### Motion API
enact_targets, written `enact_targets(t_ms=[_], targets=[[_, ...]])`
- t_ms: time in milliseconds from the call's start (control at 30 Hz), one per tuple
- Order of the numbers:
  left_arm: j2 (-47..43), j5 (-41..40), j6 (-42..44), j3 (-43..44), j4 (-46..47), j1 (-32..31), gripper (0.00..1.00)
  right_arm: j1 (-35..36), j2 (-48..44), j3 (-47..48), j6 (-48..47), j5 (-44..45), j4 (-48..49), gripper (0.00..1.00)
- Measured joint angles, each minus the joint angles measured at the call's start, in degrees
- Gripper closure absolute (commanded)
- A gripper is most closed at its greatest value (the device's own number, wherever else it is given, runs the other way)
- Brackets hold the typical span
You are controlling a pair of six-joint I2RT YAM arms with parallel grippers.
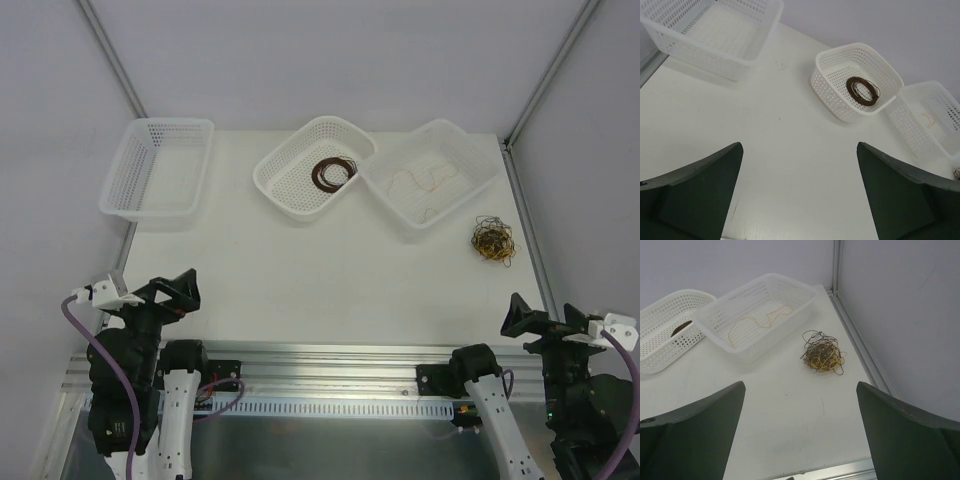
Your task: Untangle the cables
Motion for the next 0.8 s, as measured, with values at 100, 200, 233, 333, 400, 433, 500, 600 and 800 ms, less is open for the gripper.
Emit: enact_targets(t_ms=[100,200,233,333,400,433,500,600,800], targets=[[0.0,1.1,-0.2,0.0,0.0,0.0,0.01,0.0,0.0,0.0,0.0,-1.5,-0.2,0.00],[0.0,2.3,-0.4,0.0,0.0,0.0,0.01,0.0,1.6,0.2,0.0,-5.6,-0.8,0.00],[0.0,2.8,-0.5,0.0,0.0,0.0,0.01,0.0,2.8,0.3,0.2,-7.2,-0.9,0.01],[0.0,5.2,-0.7,-0.2,0.0,0.0,0.01,0.0,8.3,0.3,0.7,-11.0,-1.0,0.00],[0.0,7.2,-1.1,-0.8,0.0,0.0,0.01,0.0,12.8,0.1,1.5,-12.9,-1.0,0.01],[0.0,8.2,-1.2,-1.3,0.0,0.0,0.01,0.0,15.1,0.0,1.9,-13.4,-0.9,0.00],[0.0,9.7,-1.6,-2.3,-0.1,0.0,0.01,0.0,19.9,-0.1,3.4,-13.7,-0.7,0.00],[0.0,11.2,-2.3,-4.1,-0.4,0.0,0.01,0.0,28.2,-0.1,6.4,-12.3,0.2,0.00],[0.0,12.2,-3.5,-6.6,-0.8,0.0,0.01,-1.1,47.3,1.9,12.1,-6.8,2.0,0.01]])
